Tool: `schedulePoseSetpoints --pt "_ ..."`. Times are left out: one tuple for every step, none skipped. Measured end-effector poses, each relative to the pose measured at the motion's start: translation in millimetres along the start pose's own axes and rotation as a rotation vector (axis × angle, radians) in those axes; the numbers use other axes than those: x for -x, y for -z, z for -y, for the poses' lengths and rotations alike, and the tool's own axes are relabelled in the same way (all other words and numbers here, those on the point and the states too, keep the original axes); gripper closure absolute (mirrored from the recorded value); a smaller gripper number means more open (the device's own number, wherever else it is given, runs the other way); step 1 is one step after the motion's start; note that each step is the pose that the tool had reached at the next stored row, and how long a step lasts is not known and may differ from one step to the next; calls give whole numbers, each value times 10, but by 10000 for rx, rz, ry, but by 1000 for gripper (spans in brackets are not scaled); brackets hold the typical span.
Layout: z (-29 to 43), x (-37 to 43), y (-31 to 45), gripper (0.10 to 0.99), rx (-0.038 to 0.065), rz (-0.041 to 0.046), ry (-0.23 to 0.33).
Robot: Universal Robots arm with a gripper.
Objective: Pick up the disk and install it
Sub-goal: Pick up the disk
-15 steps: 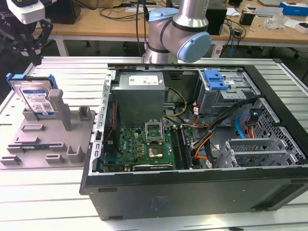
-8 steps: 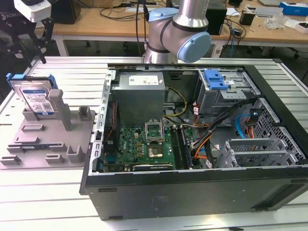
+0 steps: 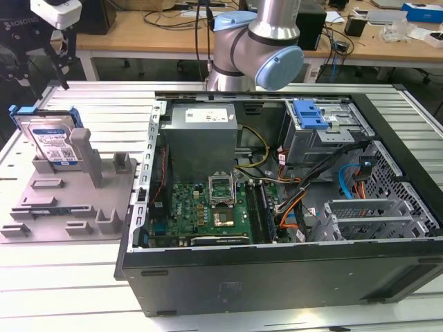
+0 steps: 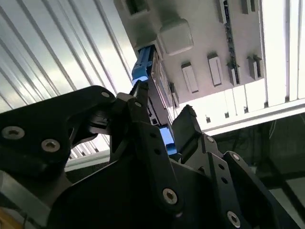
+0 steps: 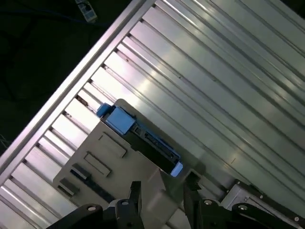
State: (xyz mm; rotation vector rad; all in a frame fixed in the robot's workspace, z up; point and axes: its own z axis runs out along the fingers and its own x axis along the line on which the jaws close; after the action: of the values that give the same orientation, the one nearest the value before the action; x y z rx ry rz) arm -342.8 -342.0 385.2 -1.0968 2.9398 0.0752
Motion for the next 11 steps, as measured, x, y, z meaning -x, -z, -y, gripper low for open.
schedulePoseSetpoints --pt "0 0 -2 604 5 -11 234" --pt "0 0 -3 604 8 -19 420" --pt "0 0 -6 604 15 -34 778" --pt "0 0 -8 604 20 -45 1035" --pt "0 0 -9 604 24 -54 1220" --pt "1 0 -11 604 28 -62 1404" --pt "1 0 -13 604 35 -79 1791" --pt "1 0 -15 604 43 -96 2188" --pt "1 0 -17 604 52 -115 2619" --pt "1 0 -19 604 59 -131 2995" --pt "1 0 -21 604 69 -156 3545"
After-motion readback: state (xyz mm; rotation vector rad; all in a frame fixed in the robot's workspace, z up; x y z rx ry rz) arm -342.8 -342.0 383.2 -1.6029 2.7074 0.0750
